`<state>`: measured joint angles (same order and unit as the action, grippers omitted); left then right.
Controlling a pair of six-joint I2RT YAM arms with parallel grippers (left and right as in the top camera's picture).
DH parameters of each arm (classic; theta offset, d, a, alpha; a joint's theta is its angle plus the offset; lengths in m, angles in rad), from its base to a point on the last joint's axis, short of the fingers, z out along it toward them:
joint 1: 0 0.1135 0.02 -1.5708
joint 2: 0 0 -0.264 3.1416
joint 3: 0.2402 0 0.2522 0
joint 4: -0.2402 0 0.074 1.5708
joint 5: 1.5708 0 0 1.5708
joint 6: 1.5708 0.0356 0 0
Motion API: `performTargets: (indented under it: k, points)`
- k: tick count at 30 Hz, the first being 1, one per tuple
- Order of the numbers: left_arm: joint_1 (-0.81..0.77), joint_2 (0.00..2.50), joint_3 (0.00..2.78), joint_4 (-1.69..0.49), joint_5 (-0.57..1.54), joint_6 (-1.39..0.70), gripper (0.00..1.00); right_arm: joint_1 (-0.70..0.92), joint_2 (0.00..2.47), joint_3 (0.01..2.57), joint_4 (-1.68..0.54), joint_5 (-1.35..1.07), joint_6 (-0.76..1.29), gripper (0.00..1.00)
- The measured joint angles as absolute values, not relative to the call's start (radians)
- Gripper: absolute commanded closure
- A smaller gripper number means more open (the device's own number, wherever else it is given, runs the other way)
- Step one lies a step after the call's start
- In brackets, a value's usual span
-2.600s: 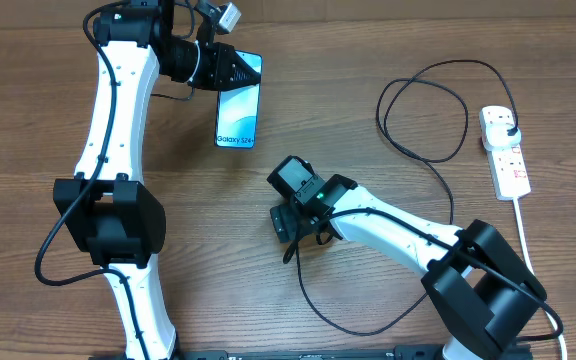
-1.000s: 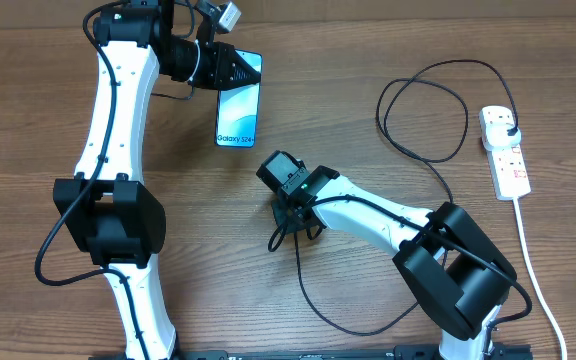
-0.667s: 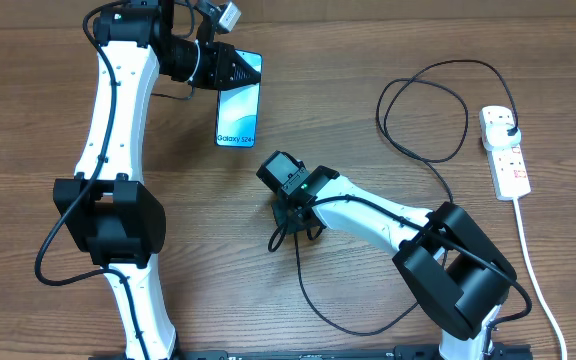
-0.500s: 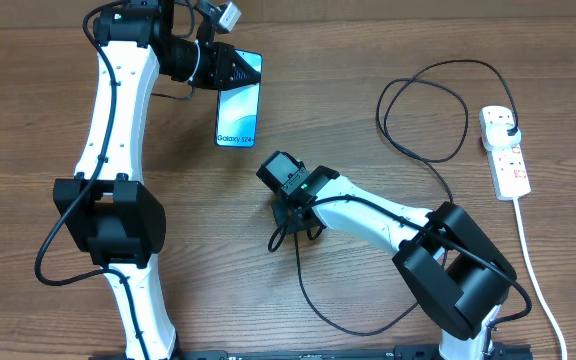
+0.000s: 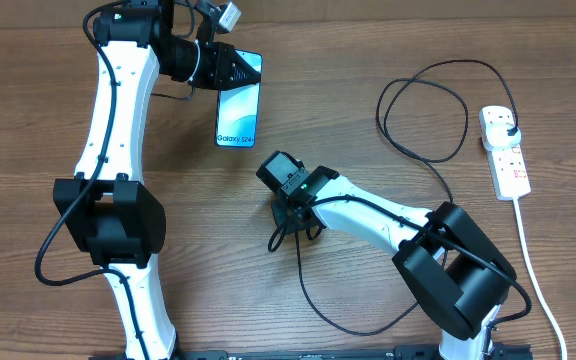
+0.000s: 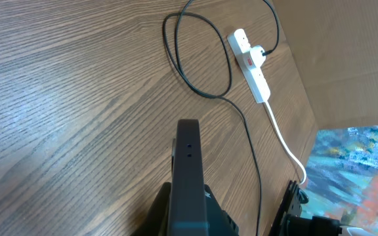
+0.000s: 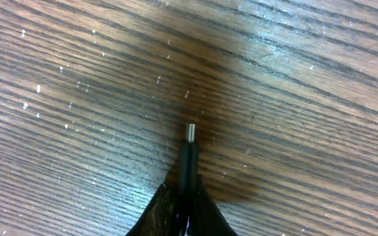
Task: Plug charger to phone and switch on socket
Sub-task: 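Close the right gripper on the cable just behind the plug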
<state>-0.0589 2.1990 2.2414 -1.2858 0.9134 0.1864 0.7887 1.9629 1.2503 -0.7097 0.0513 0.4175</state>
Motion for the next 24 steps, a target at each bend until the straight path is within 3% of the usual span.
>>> performTargets:
  k: [3,16,24]
  points:
    - [-0.059,2.199,2.241,-1.286,0.913,0.186,0.96,0.789,1.963,1.250,-0.707,0.051,0.418,0.96]
    - [-0.058,2.199,2.241,-1.262,0.933,0.183,0.95,0.775,1.963,1.259,-0.753,0.021,0.418,0.96]
    - [-0.049,2.199,2.241,-1.259,0.986,0.159,0.96,0.690,1.963,1.261,-0.756,-0.121,0.407,0.96]
